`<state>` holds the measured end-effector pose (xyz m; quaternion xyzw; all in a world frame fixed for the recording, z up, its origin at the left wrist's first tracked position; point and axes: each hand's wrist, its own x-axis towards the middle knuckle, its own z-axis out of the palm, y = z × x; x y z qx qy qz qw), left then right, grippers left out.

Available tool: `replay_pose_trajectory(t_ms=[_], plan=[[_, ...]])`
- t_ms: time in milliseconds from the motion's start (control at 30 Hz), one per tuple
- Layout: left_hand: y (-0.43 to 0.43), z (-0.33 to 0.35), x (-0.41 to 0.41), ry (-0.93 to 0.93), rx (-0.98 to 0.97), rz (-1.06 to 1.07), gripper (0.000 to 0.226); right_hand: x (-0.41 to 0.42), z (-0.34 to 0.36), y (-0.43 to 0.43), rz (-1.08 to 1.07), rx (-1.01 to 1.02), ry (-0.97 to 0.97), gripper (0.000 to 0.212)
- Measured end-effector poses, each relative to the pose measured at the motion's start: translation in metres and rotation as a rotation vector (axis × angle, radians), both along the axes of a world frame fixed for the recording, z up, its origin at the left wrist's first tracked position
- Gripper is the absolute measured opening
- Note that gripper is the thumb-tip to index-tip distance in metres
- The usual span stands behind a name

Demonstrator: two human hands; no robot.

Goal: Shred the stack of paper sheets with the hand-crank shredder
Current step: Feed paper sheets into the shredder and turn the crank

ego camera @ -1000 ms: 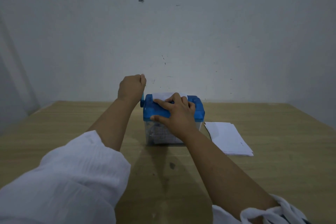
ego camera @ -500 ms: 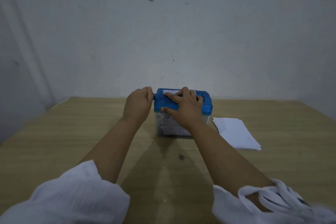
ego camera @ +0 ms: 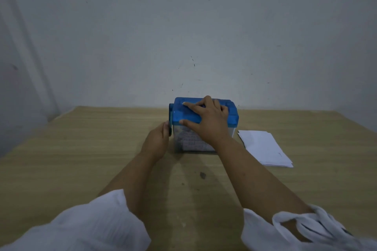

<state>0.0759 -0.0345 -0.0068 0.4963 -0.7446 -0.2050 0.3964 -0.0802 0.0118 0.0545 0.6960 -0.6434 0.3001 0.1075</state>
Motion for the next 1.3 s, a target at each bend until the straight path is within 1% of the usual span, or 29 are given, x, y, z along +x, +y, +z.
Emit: replay_pose_trajectory(t_ms=[67, 200, 367, 433, 500, 533, 600, 633, 667, 733, 767, 833, 933, 1000, 1033, 1133, 1167, 1200, 1267, 1300], plan=[[-0.005, -0.004, -0.002, 0.030, 0.029, 0.013, 0.038, -0.001, 0.000, -0.001, 0.002, -0.016, 0.004, 0.054], [-0.013, -0.003, -0.006, -0.046, 0.090, -0.024, 0.042, -0.002, 0.000, -0.001, -0.002, -0.009, 0.019, 0.055], [-0.021, 0.000, -0.008, -0.073, 0.105, -0.012, 0.043, -0.004, -0.001, -0.004, 0.000, -0.018, 0.013, 0.055], [-0.021, 0.003, -0.012, 0.054, 0.192, -0.051, 0.039, -0.005, 0.000, -0.005, -0.003, -0.007, 0.012, 0.056], [-0.016, 0.012, -0.020, 0.279, 0.343, -0.047, 0.037, -0.006, -0.001, -0.005, -0.002, -0.009, 0.005, 0.056], [-0.013, 0.017, -0.023, 0.407, 0.435, 0.008, 0.038, -0.006, -0.001, -0.005, 0.003, -0.012, -0.005, 0.056], [-0.007, 0.032, -0.029, 0.706, 0.710, 0.133, 0.029, -0.006, -0.001, -0.006, 0.009, -0.004, -0.015, 0.056], [-0.003, 0.044, -0.031, 0.829, 0.849, 0.139, 0.028, -0.006, 0.000, -0.006, 0.007, 0.001, -0.013, 0.056], [0.001, 0.058, -0.032, 0.907, 0.946, 0.115, 0.034, -0.005, 0.000, -0.006, 0.005, 0.006, -0.010, 0.056], [-0.005, 0.076, -0.035, 0.994, 1.022, 0.070, 0.053, -0.004, -0.001, -0.005, 0.004, 0.012, -0.010, 0.055], [-0.006, 0.083, -0.036, 0.996, 1.048, 0.059, 0.061, -0.004, -0.001, -0.005, 0.005, 0.013, -0.011, 0.055], [-0.012, 0.094, -0.037, 0.885, 1.074, 0.068, 0.069, -0.004, -0.002, -0.004, 0.011, 0.012, -0.015, 0.055], [-0.016, 0.106, -0.041, 0.614, 1.099, 0.061, 0.070, -0.005, 0.000, -0.004, 0.011, 0.011, 0.001, 0.054], [-0.015, 0.110, -0.044, 0.523, 1.088, 0.068, 0.060, -0.005, 0.000, -0.004, 0.006, 0.011, 0.011, 0.054], [-0.014, 0.112, -0.044, 0.527, 1.068, 0.069, 0.058, -0.005, 0.000, -0.004, 0.001, 0.008, 0.015, 0.054], [-0.024, 0.108, -0.040, 0.577, 1.021, 0.072, 0.073, -0.005, 0.000, -0.004, -0.001, 0.016, 0.024, 0.055], [-0.026, 0.106, -0.039, 0.596, 1.016, 0.058, 0.072, -0.005, 0.000, -0.005, 0.004, 0.016, 0.019, 0.056], [-0.027, 0.104, -0.038, 0.616, 1.006, 0.045, 0.066, -0.005, 0.000, -0.005, 0.007, 0.013, 0.016, 0.056], [-0.025, 0.102, -0.039, 0.679, 0.984, 0.038, 0.041, -0.005, 0.000, -0.005, 0.004, 0.012, 0.016, 0.056], [-0.023, 0.101, -0.040, 0.715, 0.979, 0.034, 0.033, -0.006, 0.000, -0.005, 0.002, 0.010, 0.019, 0.056]])
